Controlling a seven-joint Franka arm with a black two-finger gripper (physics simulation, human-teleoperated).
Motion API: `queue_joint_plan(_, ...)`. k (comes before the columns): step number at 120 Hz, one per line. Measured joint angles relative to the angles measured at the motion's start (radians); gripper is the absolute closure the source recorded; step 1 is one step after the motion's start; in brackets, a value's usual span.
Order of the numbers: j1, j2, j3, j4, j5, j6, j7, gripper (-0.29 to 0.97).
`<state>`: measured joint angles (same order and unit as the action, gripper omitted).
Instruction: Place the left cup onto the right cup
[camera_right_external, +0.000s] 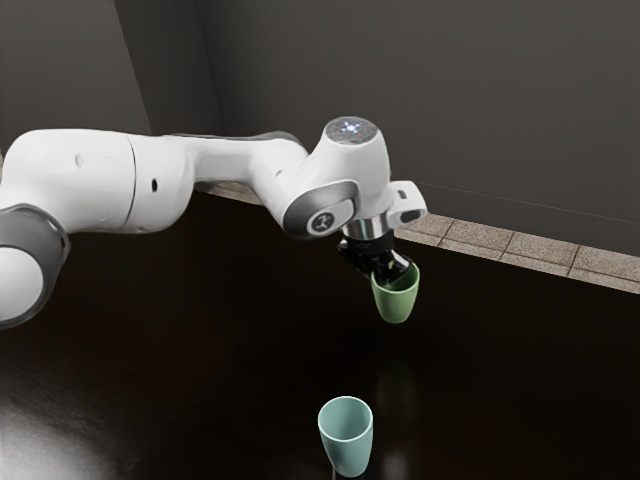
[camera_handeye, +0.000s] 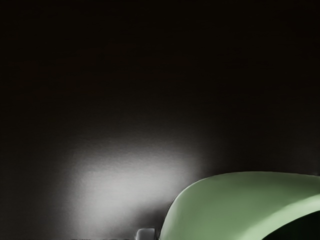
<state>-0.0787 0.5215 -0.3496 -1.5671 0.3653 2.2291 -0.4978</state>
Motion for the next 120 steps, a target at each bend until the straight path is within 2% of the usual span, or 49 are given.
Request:
queue_joint_plan(30,-0.039,-0.071,-0.006,-0.021,-0.002,-0.048,-0.036,0.78)
queue_joint_plan(60,-0.050,-0.128,-0.073,-0.065,-0.004,-0.104,-0.108,0.78)
queue_joint_plan(120,-0.050,-0.284,-0.154,-0.258,-0.017,-0.138,-0.290,0.78)
